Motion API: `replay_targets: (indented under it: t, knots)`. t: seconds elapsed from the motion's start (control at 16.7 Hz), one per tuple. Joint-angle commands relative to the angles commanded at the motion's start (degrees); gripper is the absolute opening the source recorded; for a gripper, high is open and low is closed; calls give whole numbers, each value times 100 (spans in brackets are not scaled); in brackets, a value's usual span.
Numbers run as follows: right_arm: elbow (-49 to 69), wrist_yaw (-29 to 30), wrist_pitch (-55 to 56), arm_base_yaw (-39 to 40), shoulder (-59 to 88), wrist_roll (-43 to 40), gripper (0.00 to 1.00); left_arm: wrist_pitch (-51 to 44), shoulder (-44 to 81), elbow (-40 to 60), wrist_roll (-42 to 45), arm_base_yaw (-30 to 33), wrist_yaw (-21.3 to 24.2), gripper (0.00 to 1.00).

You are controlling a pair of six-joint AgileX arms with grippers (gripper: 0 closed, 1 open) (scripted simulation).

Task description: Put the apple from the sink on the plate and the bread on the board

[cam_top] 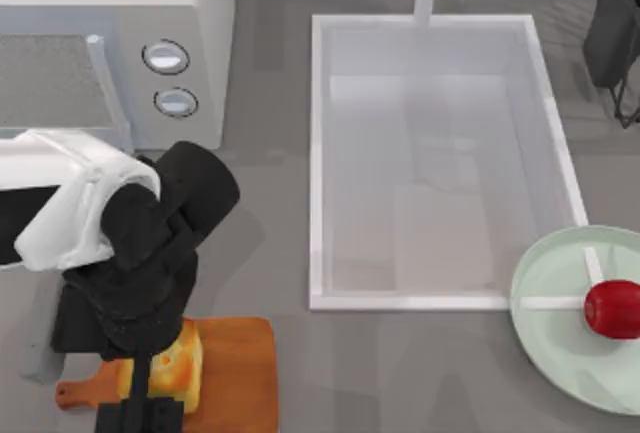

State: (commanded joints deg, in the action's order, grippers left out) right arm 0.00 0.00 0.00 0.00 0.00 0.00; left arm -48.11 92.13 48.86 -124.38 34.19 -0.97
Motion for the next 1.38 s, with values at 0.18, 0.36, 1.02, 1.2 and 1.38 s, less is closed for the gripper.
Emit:
replay_targets:
  t: [0.18,0.36,1.02,1.2,1.38]
  knots:
    - [0,0,0,0,0,0,100,-1,-4,3,0,0,0,100]
    - [0,0,0,0,0,0,100,25,-173,-82,171,-125,10,100]
    - [0,0,0,0,0,0,100,1201,-4270,-2430,5216,-2248,73,100]
    - [0,0,0,0,0,0,100,1949,-5638,-3194,7371,-2764,72,100]
    - [0,0,0,0,0,0,100,2822,-6945,-3855,9363,-3126,85,100]
